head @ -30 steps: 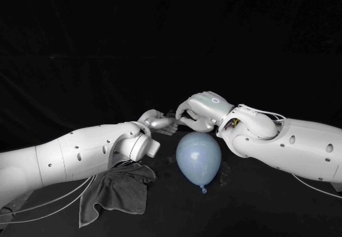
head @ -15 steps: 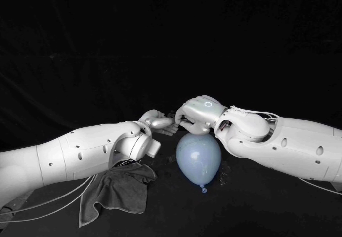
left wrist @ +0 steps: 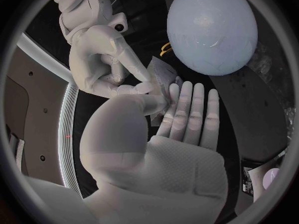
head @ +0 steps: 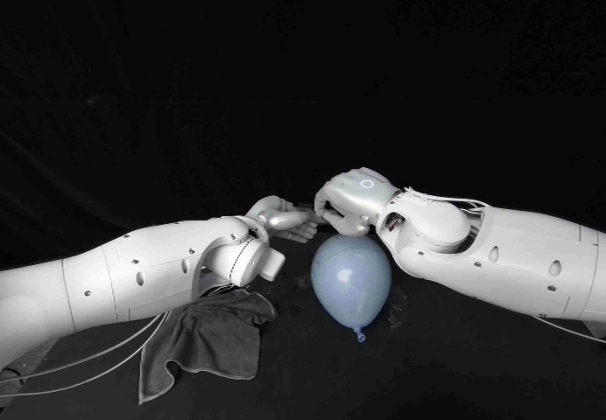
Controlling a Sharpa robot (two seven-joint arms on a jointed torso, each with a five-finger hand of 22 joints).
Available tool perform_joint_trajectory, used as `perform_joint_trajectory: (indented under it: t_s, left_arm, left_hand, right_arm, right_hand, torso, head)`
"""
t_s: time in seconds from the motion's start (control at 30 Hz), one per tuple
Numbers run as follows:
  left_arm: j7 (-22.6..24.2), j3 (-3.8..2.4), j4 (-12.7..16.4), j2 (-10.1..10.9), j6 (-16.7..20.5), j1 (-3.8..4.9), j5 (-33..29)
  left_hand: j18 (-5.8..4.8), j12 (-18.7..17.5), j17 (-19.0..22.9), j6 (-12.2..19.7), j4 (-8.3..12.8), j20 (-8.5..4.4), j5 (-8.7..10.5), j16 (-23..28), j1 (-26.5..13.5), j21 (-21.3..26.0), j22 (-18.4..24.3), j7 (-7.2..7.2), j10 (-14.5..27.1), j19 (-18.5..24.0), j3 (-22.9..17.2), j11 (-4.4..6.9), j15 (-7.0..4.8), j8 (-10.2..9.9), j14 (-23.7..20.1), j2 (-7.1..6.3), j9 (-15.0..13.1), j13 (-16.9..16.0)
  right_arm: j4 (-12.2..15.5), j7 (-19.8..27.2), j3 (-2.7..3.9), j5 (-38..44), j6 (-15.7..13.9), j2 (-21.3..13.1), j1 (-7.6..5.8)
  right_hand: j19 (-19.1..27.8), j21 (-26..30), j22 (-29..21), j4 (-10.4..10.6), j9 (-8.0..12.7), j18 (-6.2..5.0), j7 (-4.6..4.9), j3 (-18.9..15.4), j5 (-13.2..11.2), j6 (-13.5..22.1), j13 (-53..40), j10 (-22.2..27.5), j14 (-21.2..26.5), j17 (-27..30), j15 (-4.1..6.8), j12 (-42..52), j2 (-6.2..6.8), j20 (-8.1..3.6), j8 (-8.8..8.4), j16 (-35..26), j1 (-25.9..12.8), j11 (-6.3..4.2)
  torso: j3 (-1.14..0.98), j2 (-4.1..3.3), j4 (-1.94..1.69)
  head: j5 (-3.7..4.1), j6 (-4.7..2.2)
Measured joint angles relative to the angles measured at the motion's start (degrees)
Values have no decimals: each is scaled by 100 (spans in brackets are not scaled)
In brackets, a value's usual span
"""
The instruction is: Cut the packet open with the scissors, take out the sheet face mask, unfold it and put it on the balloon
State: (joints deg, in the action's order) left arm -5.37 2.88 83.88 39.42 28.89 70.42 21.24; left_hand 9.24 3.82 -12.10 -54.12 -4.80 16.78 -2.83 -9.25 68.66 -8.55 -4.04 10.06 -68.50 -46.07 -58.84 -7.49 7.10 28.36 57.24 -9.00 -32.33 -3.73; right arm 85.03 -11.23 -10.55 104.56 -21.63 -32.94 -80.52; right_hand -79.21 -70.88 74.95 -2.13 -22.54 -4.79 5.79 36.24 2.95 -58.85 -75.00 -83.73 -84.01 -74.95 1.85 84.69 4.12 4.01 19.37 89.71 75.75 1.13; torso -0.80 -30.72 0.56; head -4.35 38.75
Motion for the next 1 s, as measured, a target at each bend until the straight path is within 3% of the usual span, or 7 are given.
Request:
perform_joint_trajectory:
  t_s: [0.27,0.37,0.4,0.77,1.0]
  left_arm:
    - [-26,0,45,8,-22,0,9]
    - [-34,-1,66,9,-34,0,13]
    - [-36,-1,75,9,-38,0,15]
    - [-32,-3,153,37,-51,2,30]
    - [-16,1,206,53,-45,15,40]
  left_hand:
    - [-1,0,0,0,0,0,4,0,-12,0,0,0,1,0,0,-1,0,0,0,11,-10,0]
    - [-1,0,0,0,14,0,5,0,-41,0,0,0,1,0,-14,-1,0,-1,0,4,-14,0]
    - [-1,0,0,0,118,0,16,0,-41,0,0,0,1,0,-118,-1,0,-1,0,4,-16,0]
    - [-2,0,22,10,103,-21,-6,71,-78,0,0,9,22,82,-135,-21,20,13,-84,42,-52,0]
    - [-3,0,51,30,110,-20,-6,148,-95,29,0,29,116,145,-141,-71,69,14,-201,71,-88,0]
  right_arm:
    - [-82,-179,0,55,-93,45,6]
    - [-131,-243,0,65,-104,75,7]
    - [-145,-262,0,67,-104,83,8]
    - [-221,-384,-1,80,48,125,12]
    - [-234,-393,3,83,221,136,8]
  right_hand:
    - [1,0,0,23,21,0,41,24,1,142,11,-21,0,1,0,-23,-28,0,-65,10,-31,21]
    - [3,95,-1,30,46,0,77,31,2,217,11,-23,3,1,-3,-89,29,2,-110,10,-175,69]
    - [17,122,-1,22,54,1,82,22,2,245,11,-29,9,1,-35,-109,62,16,-134,9,-206,73]
    - [229,470,-4,-95,320,2,178,-230,2,831,6,12,0,5,-85,-253,715,103,-645,4,-286,174]
    - [249,511,-2,-52,389,2,209,-404,3,902,5,104,0,4,-125,-289,849,124,-749,-17,-343,184]
  torso:
    - [0,-1,1]
    - [0,-1,2]
    - [0,-1,1]
    - [0,1,2]
    - [0,2,2]
  head:
    - [5,-3]
    - [8,-3]
    - [8,-3]
    - [4,9]
    - [-5,15]
